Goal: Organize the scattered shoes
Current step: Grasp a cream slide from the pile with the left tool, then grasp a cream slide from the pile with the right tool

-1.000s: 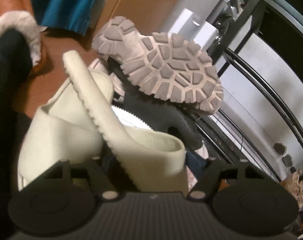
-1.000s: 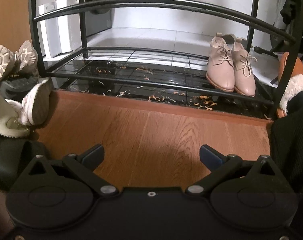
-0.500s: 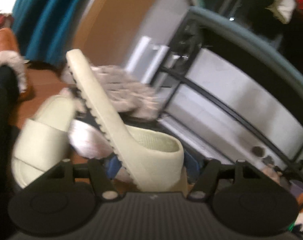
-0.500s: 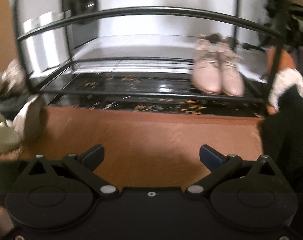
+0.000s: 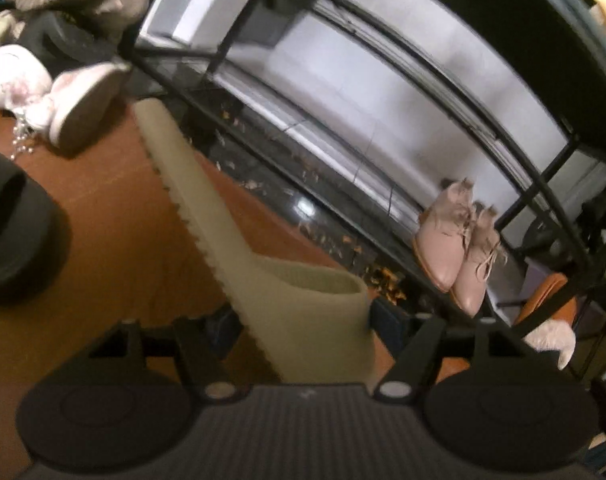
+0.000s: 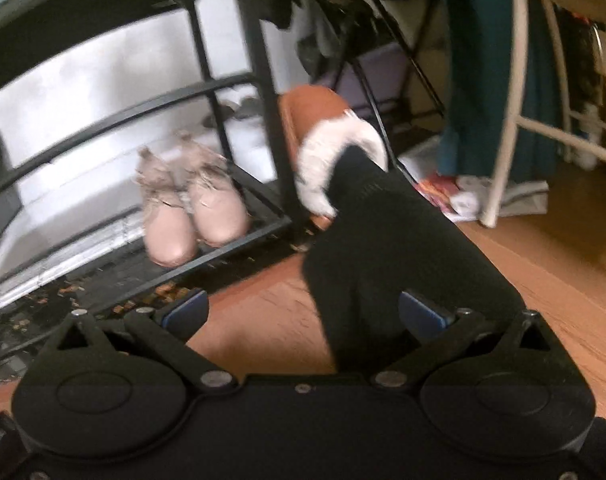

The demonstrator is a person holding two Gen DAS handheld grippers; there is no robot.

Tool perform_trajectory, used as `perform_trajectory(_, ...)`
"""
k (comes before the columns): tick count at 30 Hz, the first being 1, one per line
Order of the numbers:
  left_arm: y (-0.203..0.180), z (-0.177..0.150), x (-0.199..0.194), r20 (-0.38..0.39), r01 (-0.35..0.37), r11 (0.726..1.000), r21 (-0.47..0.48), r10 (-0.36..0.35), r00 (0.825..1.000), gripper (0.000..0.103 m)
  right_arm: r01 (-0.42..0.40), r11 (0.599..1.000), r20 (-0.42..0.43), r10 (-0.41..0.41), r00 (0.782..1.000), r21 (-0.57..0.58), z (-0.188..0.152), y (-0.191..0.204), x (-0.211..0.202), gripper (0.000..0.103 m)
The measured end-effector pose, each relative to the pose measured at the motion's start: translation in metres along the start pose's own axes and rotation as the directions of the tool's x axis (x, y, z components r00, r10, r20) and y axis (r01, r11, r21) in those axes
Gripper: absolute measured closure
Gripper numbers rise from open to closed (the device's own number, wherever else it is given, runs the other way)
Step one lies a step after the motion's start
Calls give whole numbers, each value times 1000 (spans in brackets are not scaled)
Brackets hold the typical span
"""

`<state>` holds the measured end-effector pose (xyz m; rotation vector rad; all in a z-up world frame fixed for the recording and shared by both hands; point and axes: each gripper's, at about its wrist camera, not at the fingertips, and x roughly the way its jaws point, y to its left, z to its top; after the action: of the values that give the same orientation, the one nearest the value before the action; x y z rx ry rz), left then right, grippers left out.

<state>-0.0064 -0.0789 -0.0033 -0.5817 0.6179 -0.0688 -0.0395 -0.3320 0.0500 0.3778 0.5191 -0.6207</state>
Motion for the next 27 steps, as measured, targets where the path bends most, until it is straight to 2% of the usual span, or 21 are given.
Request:
perform_trajectory(2, 7, -1, -4, -31, -1, 1000, 11, 1, 1000, 29, -4, 1000, -21, 4, 1000, 2, -6, -4, 7, 0)
perform_trajectory(4, 16, 0, -5, -86, -38, 999, -13, 37, 996, 16, -24, 999, -33, 23, 999, -29, -11, 3, 11, 0)
perform_trajectory(6, 29, 2, -9, -150, -113, 993, -40, 105, 983, 12, -60, 995, -37, 57, 998, -77, -17, 14, 10, 0)
perform_trajectory(9, 38, 2, -20, -217, -184, 982, -37, 172, 961, 12, -130, 983, -58, 124, 991, -133, -26, 29, 9, 0)
perform_trajectory(12, 44, 12, -36, -211, -187, 980, -75, 167, 963, 7, -243, 960, -121, 227, 966, -139, -31, 37, 9, 0)
perform_trajectory(14, 46, 19, -48, -162, -192, 978, -86, 176, 971, 7, -317, 937, -160, 294, 942, -146, -32, 45, 8, 0)
perform_trajectory(16, 46, 31, -62, -88, -196, 976, -91, 188, 978, 7, -412, 899, -210, 379, 901, -148, -34, 52, 8, 0)
perform_trajectory(18, 45, 41, -72, -29, -210, 975, -74, 209, 978, 7, -515, 846, -278, 465, 840, -140, -37, 59, 9, 0)
perform_trajectory(20, 44, 54, -81, 28, -242, 970, -30, 243, 970, 6, -575, 811, -359, 508, 783, -109, -44, 67, 13, 0)
perform_trajectory(21, 44, 66, -90, 85, -288, 957, 36, 284, 955, 5, -604, 793, -423, 523, 740, -75, -50, 73, 18, 0)
perform_trajectory(23, 49, 77, -102, 172, -355, 929, 105, 334, 927, 1, -626, 780, -500, 532, 683, -24, -57, 82, 25, 0)
perform_trajectory(24, 50, 82, -107, 209, -384, 914, 133, 353, 912, 1, -632, 775, -522, 538, 662, -5, -60, 86, 27, 0)
perform_trajectory(26, 59, 89, -112, 257, -428, 884, 189, 376, 890, 1, -642, 767, -543, 542, 641, 7, -63, 94, 29, 0)
perform_trajectory(27, 63, 90, -116, 267, -431, 880, 198, 375, 888, 1, -647, 762, -557, 538, 633, 1, -65, 101, 29, 0)
